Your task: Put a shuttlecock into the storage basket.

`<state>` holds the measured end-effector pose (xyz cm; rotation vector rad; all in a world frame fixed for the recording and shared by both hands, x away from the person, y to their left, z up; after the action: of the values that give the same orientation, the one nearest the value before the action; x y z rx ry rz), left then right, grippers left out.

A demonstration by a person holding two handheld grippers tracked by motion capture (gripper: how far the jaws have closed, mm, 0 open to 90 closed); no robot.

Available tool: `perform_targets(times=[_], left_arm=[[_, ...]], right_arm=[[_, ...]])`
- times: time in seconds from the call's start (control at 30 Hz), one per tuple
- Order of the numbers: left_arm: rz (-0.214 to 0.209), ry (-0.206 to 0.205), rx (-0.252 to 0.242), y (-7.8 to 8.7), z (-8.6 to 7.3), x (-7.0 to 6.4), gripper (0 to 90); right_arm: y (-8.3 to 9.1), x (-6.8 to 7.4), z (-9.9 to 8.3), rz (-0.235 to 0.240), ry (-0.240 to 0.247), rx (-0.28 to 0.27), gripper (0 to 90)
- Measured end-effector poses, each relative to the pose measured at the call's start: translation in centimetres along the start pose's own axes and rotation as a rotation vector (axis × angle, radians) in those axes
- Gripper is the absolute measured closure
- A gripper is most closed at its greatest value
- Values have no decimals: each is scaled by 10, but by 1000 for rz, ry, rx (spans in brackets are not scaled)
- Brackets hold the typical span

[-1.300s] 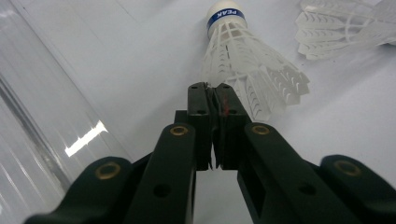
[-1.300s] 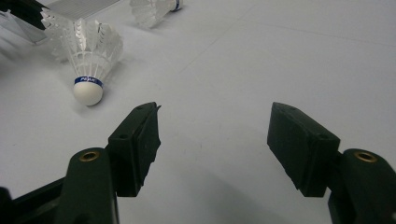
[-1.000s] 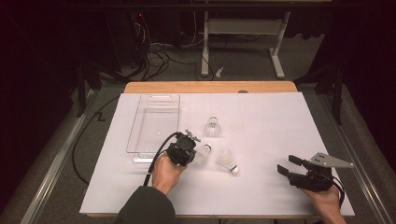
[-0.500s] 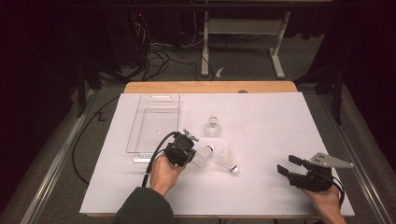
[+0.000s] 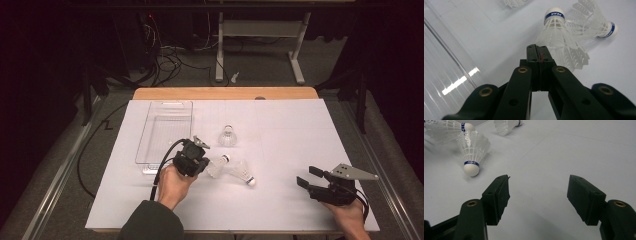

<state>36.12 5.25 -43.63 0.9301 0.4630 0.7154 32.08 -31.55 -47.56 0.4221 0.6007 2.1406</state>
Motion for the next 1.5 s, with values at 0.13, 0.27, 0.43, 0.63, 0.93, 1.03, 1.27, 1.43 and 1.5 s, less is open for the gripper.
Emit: perform_targets(times=[0.13,0.27,0.43,0.63,0.93,1.03,1.27,1.43,1.5], left_arm=[[-9,4,-12,4,2,1,900],[-10,14,-24,9,3,4,900],[-13,34,-44,14,4,8,900],[-9,43,-65,23,8,12,900],[-10,60,-101,37,12,17,900],[-6,66,-107,40,12,20,900],[12,74,-123,47,12,27,900],[21,93,-133,51,11,34,900],[26,100,-139,53,10,35,900]], right_arm=[[0,-1,0,-3,1,-4,347],[0,0,0,-2,3,-4,347],[1,-1,0,-3,1,-6,347],[0,-1,0,-4,4,-3,347],[0,-1,0,-2,2,-4,347],[0,0,1,-2,2,-5,347],[0,-1,1,-1,1,-5,347],[0,-1,1,-1,0,-5,347],[0,-1,1,0,1,-5,347]])
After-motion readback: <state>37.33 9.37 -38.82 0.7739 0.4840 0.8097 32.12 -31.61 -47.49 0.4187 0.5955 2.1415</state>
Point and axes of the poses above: each handheld gripper's, and its own axes: y roughly backward along the jaws, z roughly out of its top, x roughly to its left, the point moved 5 cm from there along -y, roughly forward along the jaws, and after that the axes turned 3 degrees about x, right-handed, at the moved point
